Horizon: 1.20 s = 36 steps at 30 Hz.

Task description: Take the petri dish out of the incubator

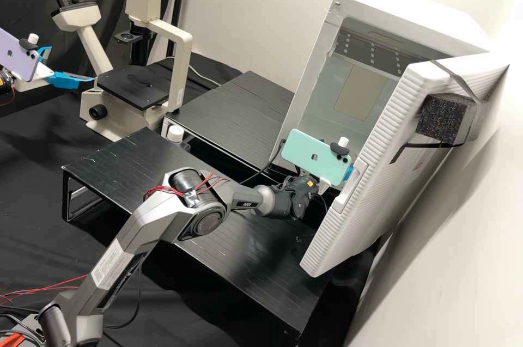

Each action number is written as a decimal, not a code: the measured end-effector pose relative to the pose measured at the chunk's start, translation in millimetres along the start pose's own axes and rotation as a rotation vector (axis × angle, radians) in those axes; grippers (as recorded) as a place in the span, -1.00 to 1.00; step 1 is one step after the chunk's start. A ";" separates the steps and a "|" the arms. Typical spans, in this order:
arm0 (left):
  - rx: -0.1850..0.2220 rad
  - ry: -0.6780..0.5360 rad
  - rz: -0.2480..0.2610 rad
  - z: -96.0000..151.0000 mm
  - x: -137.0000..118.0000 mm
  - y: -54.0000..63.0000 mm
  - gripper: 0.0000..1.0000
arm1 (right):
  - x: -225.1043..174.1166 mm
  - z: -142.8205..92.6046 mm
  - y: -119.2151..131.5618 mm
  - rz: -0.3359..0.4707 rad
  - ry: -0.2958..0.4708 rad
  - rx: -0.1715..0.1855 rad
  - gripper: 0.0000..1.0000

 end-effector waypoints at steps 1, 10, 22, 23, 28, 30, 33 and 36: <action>0.000 0.000 0.000 0.0 0.0 0.0 1.00 | 0.0 0.0 0.0 0.000 0.000 0.000 -1.00; 0.000 0.000 0.000 0.0 0.0 0.0 1.00 | 0.4 -0.3 0.6 0.002 0.002 0.001 -1.00; 0.000 0.000 0.000 0.0 0.0 0.0 1.00 | -4.9 6.4 -2.0 -0.001 0.015 0.019 -1.00; 0.000 0.000 0.000 0.0 0.0 0.0 1.00 | -7.4 7.1 -0.4 0.002 0.019 0.021 -1.00; 0.000 0.000 0.000 0.0 0.0 0.0 1.00 | -27.8 13.1 1.7 0.026 0.014 0.049 -1.00; 0.000 0.000 0.000 0.0 0.0 0.0 1.00 | -38.3 13.4 2.6 0.043 0.018 0.041 -1.00; 0.000 0.000 0.000 0.0 0.0 0.0 1.00 | -59.0 14.2 4.9 0.083 0.017 0.040 -1.00; 0.000 0.000 0.000 0.0 0.0 0.0 1.00 | -76.8 13.1 4.3 0.111 0.023 0.046 -1.00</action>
